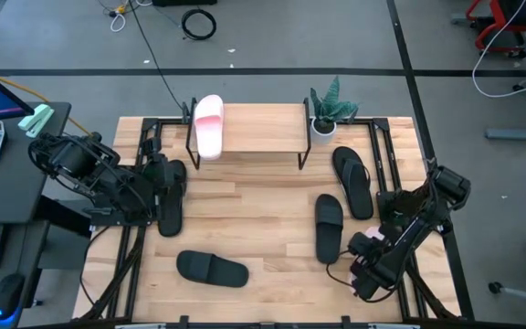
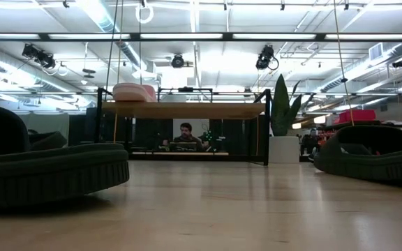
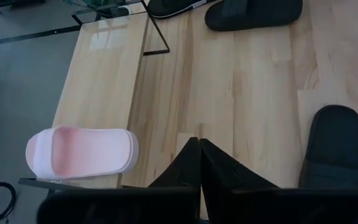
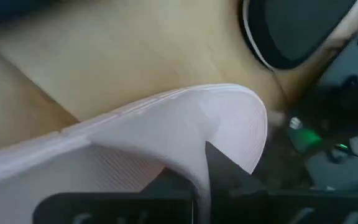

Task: Pick and place slides into the shelf
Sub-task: Put the pink slipper on the shelf

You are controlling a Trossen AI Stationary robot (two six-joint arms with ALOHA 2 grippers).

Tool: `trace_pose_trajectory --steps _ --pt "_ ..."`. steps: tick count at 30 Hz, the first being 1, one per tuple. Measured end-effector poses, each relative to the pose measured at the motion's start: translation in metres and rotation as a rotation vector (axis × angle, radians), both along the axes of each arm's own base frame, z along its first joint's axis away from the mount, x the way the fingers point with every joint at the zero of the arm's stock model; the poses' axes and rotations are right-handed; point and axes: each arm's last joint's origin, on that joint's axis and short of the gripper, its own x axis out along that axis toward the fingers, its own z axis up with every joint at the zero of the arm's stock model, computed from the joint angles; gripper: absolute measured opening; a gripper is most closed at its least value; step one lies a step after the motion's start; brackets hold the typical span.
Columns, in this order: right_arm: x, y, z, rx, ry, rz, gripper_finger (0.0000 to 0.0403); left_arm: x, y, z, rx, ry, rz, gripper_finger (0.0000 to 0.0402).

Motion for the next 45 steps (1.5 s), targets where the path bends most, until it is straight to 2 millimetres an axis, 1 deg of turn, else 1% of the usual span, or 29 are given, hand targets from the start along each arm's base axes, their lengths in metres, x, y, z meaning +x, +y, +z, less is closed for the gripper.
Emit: trace_pose_trajectory --steps 3,6,9,11,14,16,19,21,24,26,28,32,35,38,42,45 --pt "0.012 0.009 0.012 0.035 -0.095 -0.040 0.0021 0.000 0.000 0.000 -0.018 -0.008 0.019 0.0010" --pt "0.026 0.019 0.030 0.068 -0.199 -0.030 0.0013 0.000 0.000 0.000 -0.024 -0.011 0.026 0.0022" --pt "0.044 0.027 0.055 0.060 -0.368 0.035 0.0009 0.000 0.000 0.001 -0.016 -0.023 0.037 0.0026" --pt "0.060 0.031 0.076 0.027 -0.521 0.107 0.0014 0.001 0.000 0.002 -0.007 -0.044 0.048 0.0022" --pt "0.085 0.036 0.109 -0.052 -0.751 0.251 0.0018 0.004 0.000 0.003 0.000 -0.074 0.047 0.0011" --pt "0.100 0.038 0.131 -0.138 -0.851 0.367 0.0014 0.005 -0.001 0.004 0.013 -0.080 0.028 0.0006" --pt "0.118 0.032 0.159 -0.295 -0.886 0.526 0.0009 0.006 -0.002 0.005 0.018 -0.092 0.015 0.0005" --pt "0.131 0.022 0.174 -0.423 -0.882 0.576 0.0009 0.007 -0.002 0.006 0.017 -0.099 0.016 0.0011" --pt "0.155 -0.004 0.185 -0.597 -0.809 0.609 0.0009 0.006 -0.002 0.006 0.030 -0.092 0.004 0.0020" --pt "0.174 -0.028 0.187 -0.661 -0.751 0.607 0.0009 0.006 -0.002 0.006 0.046 -0.085 -0.010 0.0023" --pt "0.192 -0.057 0.189 -0.694 -0.701 0.598 0.0009 0.006 -0.002 0.006 0.068 -0.082 -0.019 0.0021" --pt "0.220 -0.124 0.195 -0.726 -0.613 0.596 0.0009 0.006 0.000 0.007 0.115 -0.109 0.029 0.0009" --pt "0.233 -0.173 0.204 -0.765 -0.606 0.583 0.0009 0.005 0.002 0.007 0.142 -0.120 0.056 0.0004" --pt "0.242 -0.220 0.207 -0.770 -0.670 0.535 0.0009 0.002 0.004 0.007 0.157 -0.113 0.070 0.0008" --pt "0.251 -0.274 0.197 -0.723 -0.724 0.530 0.0009 0.000 0.009 0.008 0.212 -0.127 0.122 0.0022" --pt "0.260 -0.302 0.183 -0.710 -0.757 0.530 0.0009 -0.003 0.016 0.010 0.252 -0.131 0.160 0.0021"
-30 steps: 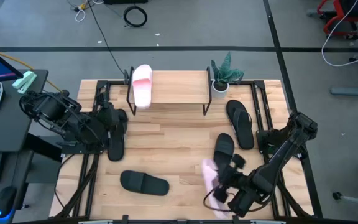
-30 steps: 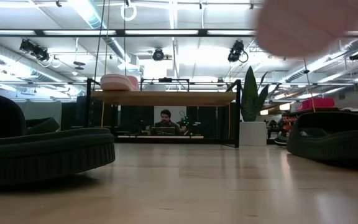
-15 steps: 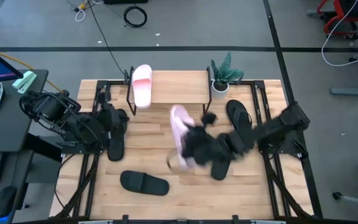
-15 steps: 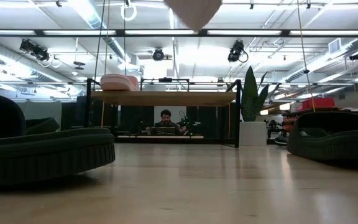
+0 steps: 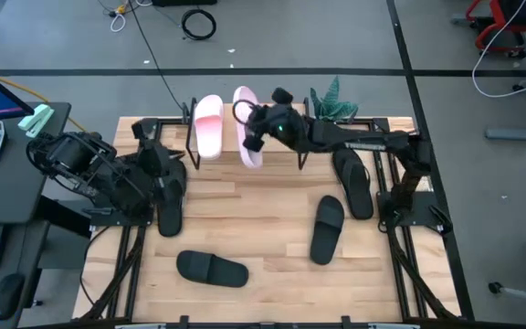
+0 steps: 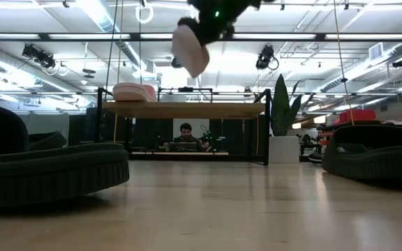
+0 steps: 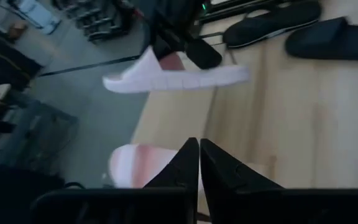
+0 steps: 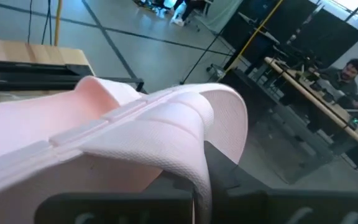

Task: Pick and place slides into the shelf
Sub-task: Put the pink slipper on the shelf

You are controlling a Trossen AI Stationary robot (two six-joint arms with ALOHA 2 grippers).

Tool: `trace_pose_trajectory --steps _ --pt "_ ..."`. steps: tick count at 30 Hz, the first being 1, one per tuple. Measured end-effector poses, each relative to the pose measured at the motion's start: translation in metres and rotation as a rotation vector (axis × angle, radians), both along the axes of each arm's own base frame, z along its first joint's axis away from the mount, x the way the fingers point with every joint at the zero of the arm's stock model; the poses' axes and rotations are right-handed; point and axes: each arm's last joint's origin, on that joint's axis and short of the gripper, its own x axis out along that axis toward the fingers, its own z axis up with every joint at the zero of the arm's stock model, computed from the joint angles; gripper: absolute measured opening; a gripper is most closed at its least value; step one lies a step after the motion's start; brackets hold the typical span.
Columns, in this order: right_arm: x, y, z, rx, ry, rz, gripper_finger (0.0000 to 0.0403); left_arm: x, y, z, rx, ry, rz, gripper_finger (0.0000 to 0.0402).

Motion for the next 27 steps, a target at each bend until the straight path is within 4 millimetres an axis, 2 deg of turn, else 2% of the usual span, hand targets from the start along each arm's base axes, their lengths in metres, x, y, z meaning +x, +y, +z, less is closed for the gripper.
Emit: trace_pose_trajectory --steps 6,8,12,18,27 --pt "0.027 -0.031 -0.041 -0.068 0.079 -0.010 0.0009 -0.001 0.013 0.002 -0.002 -0.014 0.075 0.0006" --pt "0.036 -0.038 -0.045 -0.071 0.087 -0.013 0.0009 -0.001 0.018 0.002 -0.014 -0.025 0.112 0.0005" --pt "0.053 -0.052 -0.042 -0.076 0.075 -0.037 0.0009 0.001 0.029 0.001 -0.090 -0.049 0.202 0.0017" --pt "0.070 -0.060 -0.052 -0.044 0.189 -0.043 0.0017 0.007 0.041 -0.004 -0.176 0.034 0.197 0.0032" --pt "0.063 -0.075 -0.052 -0.099 0.262 -0.164 0.0017 0.006 0.047 -0.003 -0.158 0.045 0.217 0.0019"
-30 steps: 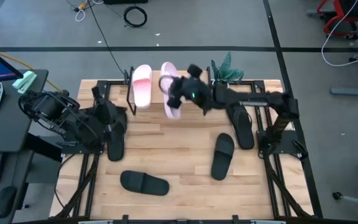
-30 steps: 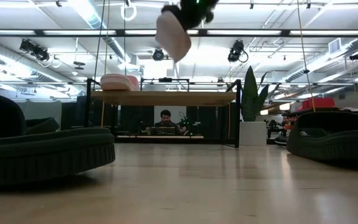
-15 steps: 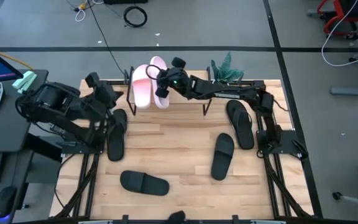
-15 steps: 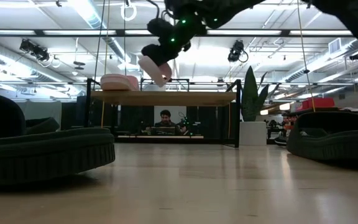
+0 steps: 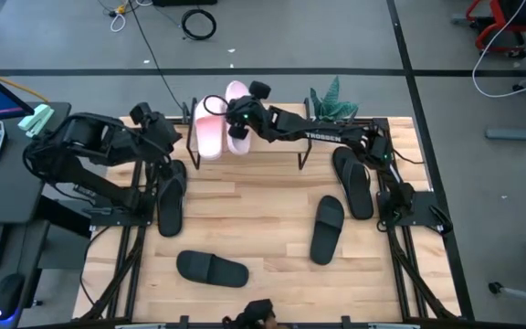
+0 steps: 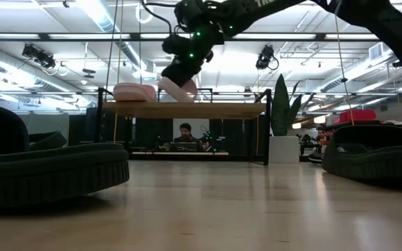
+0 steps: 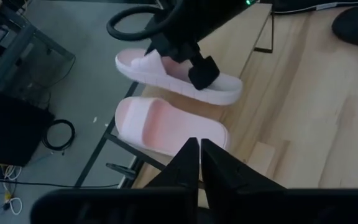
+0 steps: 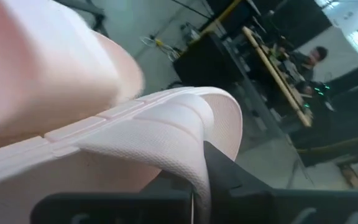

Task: Pick and place slides into the shelf
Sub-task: Put the pink slipper on the shelf

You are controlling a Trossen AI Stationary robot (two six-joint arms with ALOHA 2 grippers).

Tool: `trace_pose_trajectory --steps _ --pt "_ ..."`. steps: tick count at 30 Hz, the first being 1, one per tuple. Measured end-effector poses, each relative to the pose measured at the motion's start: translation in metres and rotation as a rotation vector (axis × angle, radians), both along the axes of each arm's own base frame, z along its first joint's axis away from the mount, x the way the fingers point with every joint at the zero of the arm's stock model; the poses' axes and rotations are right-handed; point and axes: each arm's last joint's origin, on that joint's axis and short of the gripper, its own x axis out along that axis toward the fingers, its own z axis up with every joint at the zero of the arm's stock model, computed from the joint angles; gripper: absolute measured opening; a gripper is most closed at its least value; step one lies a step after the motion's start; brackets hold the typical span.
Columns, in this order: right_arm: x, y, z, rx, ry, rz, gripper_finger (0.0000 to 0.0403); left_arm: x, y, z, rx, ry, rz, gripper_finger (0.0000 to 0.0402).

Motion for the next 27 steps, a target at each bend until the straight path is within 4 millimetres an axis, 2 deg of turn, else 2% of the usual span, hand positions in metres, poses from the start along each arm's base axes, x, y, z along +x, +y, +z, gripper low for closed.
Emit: trace_pose_trajectory --steps 8,16,22,27 --pt "-0.008 -0.010 -0.004 0.123 0.034 0.108 0.0032 0.000 0.001 0.000 -0.001 -0.001 0.005 0.0014" --pt "-0.010 -0.018 -0.007 0.163 -0.007 0.107 0.0064 0.000 0.001 0.000 -0.006 -0.009 0.009 0.0017" --pt "-0.009 -0.016 -0.008 0.238 -0.067 0.140 0.0095 0.001 0.001 0.000 -0.006 -0.009 0.009 0.0006" --pt "-0.010 -0.014 -0.011 0.327 -0.111 0.131 0.0108 0.000 0.001 0.000 -0.014 -0.017 0.018 0.0013"
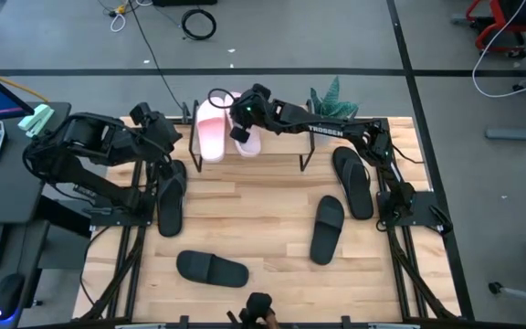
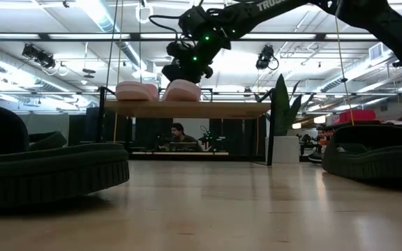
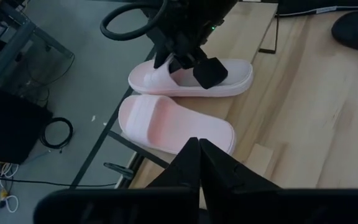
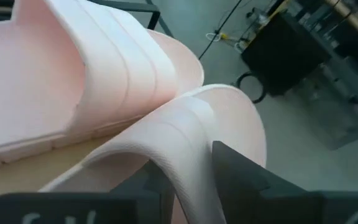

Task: Pick and place slides into the shelf
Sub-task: Put the pink slipper on the shelf

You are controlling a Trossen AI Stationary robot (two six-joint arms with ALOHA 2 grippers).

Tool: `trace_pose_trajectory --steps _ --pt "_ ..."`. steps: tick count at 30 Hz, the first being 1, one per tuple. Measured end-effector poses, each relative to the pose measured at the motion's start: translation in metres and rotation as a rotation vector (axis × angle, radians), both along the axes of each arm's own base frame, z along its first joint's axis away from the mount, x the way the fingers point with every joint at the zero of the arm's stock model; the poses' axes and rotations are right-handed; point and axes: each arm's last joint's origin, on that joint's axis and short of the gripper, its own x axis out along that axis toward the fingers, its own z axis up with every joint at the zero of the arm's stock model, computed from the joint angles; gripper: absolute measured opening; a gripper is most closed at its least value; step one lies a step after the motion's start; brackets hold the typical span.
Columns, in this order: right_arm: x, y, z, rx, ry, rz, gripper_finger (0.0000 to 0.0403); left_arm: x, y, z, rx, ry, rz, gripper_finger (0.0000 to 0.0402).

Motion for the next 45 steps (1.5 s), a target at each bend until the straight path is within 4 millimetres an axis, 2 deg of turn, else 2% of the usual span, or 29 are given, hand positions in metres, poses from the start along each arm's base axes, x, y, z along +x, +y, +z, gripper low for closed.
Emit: trace_pose_trajectory --steps 5,11,15,20,24,27,33,38,45 --pt "0.000 0.001 -0.001 0.099 -0.066 -0.027 0.0108 0.000 0.000 0.000 -0.006 -0.002 0.007 0.0021" --pt "-0.002 0.002 0.000 0.169 -0.112 -0.069 0.0108 0.000 0.000 0.000 -0.006 -0.001 0.007 0.0007" --pt "-0.005 0.011 0.005 0.231 -0.116 -0.104 0.0108 0.000 0.000 0.000 -0.006 0.000 0.007 0.0007" --pt "-0.016 0.028 0.022 0.236 -0.048 -0.071 0.0107 0.000 0.000 0.000 -0.006 0.000 0.005 0.0023" --pt "-0.024 0.040 0.042 0.250 -0.092 -0.070 0.0107 0.000 0.000 0.000 -0.006 0.000 0.006 0.0024" --pt "-0.024 0.043 0.050 0.231 -0.120 -0.062 0.0107 0.000 0.000 0.000 -0.006 0.000 0.006 0.0016" --pt "-0.021 0.033 0.036 0.232 -0.101 -0.093 0.0107 0.000 0.000 0.000 -0.006 0.000 0.006 0.0005" --pt "-0.015 0.018 0.027 0.159 -0.095 -0.076 0.0107 0.000 0.000 0.000 -0.007 -0.002 0.007 0.0018" --pt "-0.014 0.004 0.037 0.016 -0.140 -0.095 0.0107 0.000 0.000 0.000 -0.017 -0.012 0.019 0.0022"
